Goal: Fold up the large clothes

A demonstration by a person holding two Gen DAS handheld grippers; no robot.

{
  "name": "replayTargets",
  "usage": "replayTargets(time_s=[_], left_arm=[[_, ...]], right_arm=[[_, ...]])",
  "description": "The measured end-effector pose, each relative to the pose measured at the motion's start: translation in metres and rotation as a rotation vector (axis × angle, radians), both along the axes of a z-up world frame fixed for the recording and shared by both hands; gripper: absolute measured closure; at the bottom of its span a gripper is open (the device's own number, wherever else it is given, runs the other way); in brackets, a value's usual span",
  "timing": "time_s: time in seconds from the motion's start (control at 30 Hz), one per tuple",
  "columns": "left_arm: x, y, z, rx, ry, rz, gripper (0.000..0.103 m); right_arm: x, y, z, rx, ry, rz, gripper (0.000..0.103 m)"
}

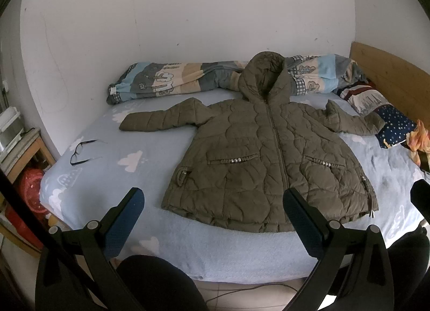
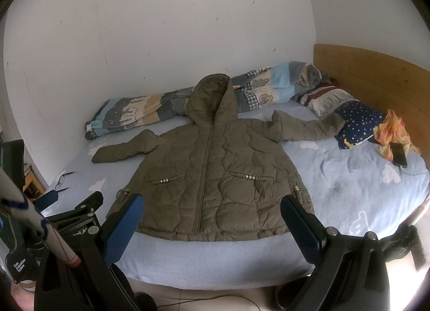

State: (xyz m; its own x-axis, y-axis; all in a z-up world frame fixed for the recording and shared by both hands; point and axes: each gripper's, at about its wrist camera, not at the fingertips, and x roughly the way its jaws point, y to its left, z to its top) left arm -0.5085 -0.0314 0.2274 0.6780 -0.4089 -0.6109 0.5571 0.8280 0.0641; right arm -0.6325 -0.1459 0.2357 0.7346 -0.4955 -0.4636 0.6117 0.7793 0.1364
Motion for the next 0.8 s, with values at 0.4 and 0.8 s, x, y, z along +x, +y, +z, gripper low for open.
replayTargets(time_s=[0.4, 0.8], left_arm=[[-0.001, 0.000, 0.000, 0.006, -0.001, 0.002, 0.000], [0.057, 0.013, -0.018, 0.016, 0.086, 0.086, 0.000]], right_arm=[[0.002, 0.001, -0.002, -0.020, 0.041, 0.004, 0.000], [-0.003, -0.025, -0.012, 0.047, 0.027, -0.016, 0.000]])
